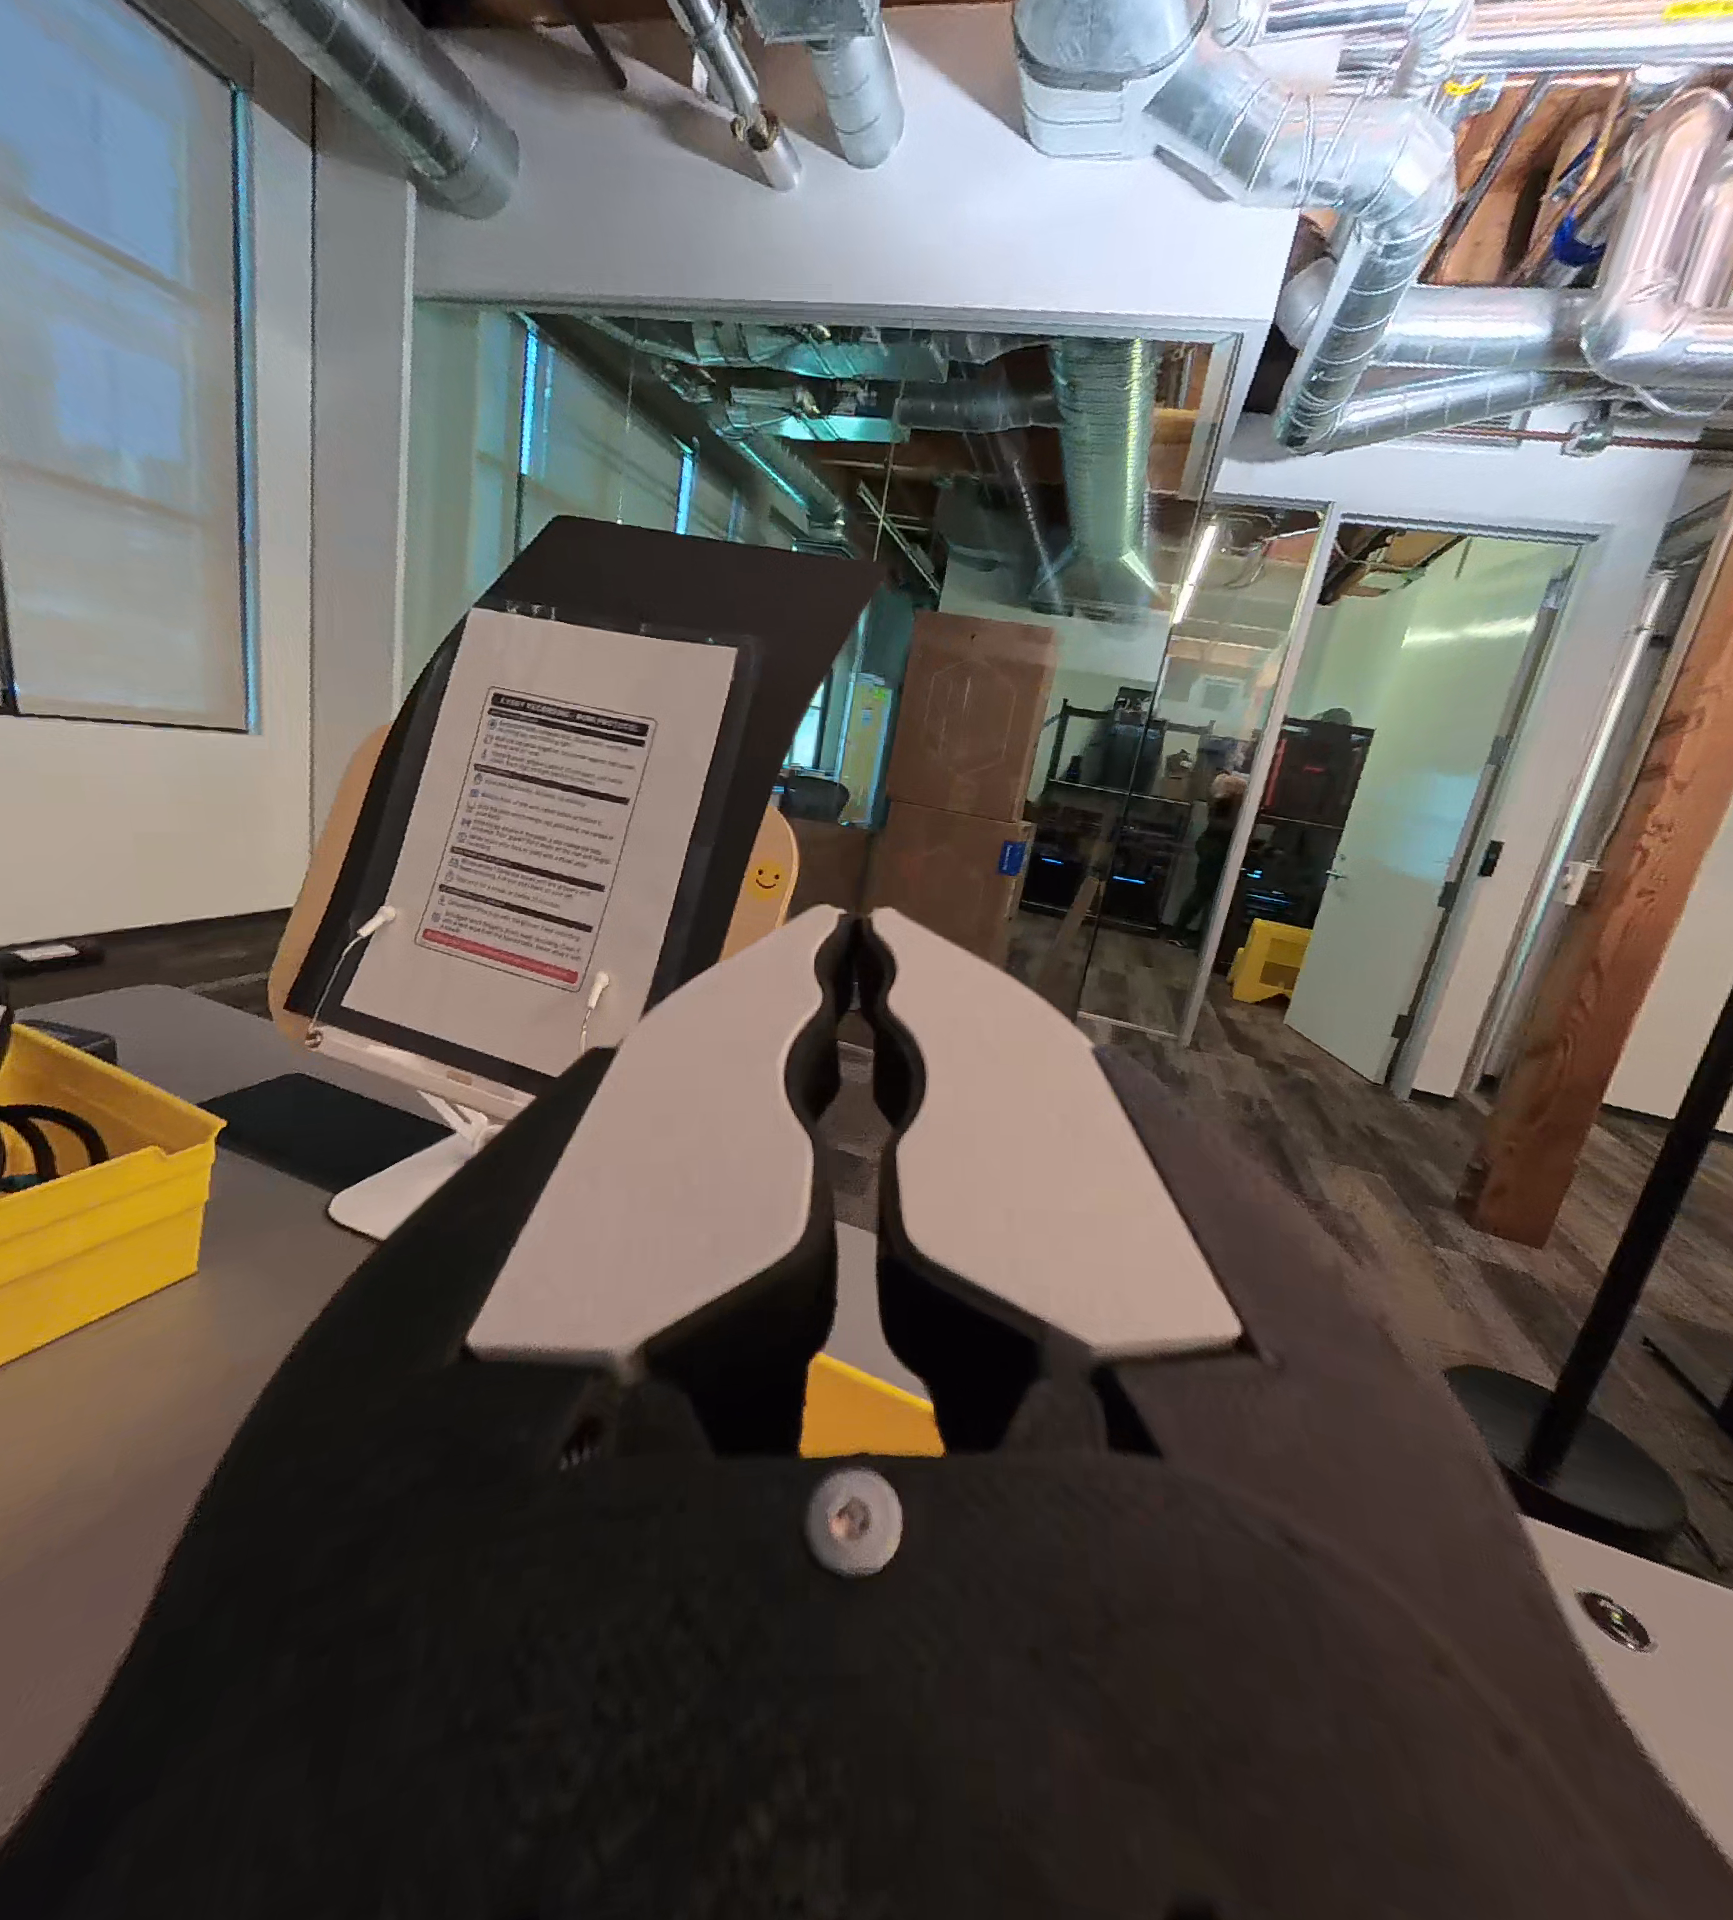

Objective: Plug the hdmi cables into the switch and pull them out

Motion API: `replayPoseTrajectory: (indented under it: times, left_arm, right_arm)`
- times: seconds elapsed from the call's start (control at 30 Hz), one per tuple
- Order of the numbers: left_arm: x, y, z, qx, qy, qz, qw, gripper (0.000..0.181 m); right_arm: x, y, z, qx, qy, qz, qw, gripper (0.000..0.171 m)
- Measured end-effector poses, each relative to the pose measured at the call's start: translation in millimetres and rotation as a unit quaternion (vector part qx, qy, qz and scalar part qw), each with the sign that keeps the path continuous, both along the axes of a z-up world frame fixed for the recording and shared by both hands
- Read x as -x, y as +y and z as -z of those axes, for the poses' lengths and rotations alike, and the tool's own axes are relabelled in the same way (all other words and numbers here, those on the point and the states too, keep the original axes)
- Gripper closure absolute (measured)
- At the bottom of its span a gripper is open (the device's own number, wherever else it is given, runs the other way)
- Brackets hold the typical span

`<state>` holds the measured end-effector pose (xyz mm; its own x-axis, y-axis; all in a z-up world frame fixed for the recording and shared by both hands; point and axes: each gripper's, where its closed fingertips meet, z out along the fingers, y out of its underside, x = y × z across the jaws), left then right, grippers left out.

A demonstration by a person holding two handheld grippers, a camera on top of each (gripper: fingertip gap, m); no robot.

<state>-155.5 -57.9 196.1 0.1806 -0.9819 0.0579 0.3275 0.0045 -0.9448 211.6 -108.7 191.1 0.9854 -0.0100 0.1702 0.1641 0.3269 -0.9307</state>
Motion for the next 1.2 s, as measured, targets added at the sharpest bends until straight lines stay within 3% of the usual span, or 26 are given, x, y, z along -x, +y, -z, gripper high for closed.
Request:
replayPoseTrajectory:
  times: [0.17,0.53,0.7,0.77,0.9,1.2]
  left_arm:
    - [5,6,-6,-0.002,-0.046,-0.014,0.999,0.181]
    - [-19,2,14,-0.026,0.029,-0.019,0.999,0.181]
    - [-28,-4,28,-0.066,0.090,-0.020,0.994,0.181]
    - [-28,-5,31,-0.080,0.108,-0.022,0.991,0.180]
    - [-17,-16,19,-0.092,0.094,0.006,0.991,0.178]
    - [-4,-12,29,-0.034,0.105,0.085,0.990,0.176]
  right_arm:
    - [-7,-13,-5,-0.016,0.008,-0.009,1.000,0.171]
    - [-23,-20,-1,-0.011,0.024,-0.002,1.000,0.170]
    - [-27,-16,1,-0.009,0.019,0.020,1.000,0.169]
    - [-36,-18,-5,-0.040,0.021,0.065,0.997,0.171]
    - [-39,-26,-15,-0.121,-0.006,0.135,0.983,0.171]
    - [-10,-10,-6,-0.159,-0.114,0.157,0.968,0.165]
